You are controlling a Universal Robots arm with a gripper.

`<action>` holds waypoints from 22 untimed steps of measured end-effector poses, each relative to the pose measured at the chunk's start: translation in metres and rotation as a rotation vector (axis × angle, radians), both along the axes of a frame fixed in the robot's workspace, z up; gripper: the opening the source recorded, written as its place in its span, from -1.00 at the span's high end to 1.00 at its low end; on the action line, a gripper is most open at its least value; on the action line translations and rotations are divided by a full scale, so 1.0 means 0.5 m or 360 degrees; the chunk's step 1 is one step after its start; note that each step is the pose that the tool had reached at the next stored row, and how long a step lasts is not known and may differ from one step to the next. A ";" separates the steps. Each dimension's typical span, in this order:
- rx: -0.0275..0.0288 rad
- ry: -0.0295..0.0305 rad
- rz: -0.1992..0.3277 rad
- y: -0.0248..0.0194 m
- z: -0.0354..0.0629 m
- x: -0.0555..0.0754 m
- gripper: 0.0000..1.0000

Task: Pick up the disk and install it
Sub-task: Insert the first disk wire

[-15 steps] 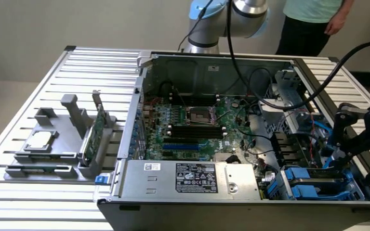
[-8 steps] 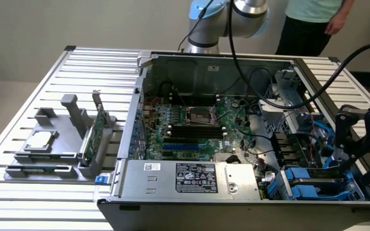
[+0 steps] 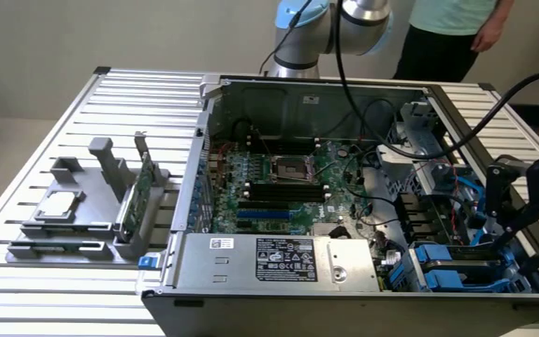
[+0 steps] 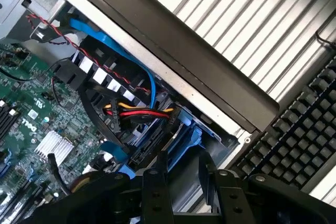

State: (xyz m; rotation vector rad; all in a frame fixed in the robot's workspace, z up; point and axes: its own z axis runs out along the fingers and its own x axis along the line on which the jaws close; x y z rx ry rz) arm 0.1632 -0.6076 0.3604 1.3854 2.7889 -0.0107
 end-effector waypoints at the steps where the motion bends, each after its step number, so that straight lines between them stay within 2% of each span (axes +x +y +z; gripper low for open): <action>1: 0.00004 0.00000 -0.0023 0.0000 -0.001 0.000 0.25; 13: 0.00097 -0.00001 -0.0286 -0.0001 -0.004 0.000 0.25; 20: 0.00202 0.00006 -0.0395 0.0001 -0.005 -0.004 0.25; 22: 0.00261 0.00014 -0.0406 0.0015 -0.006 -0.006 0.25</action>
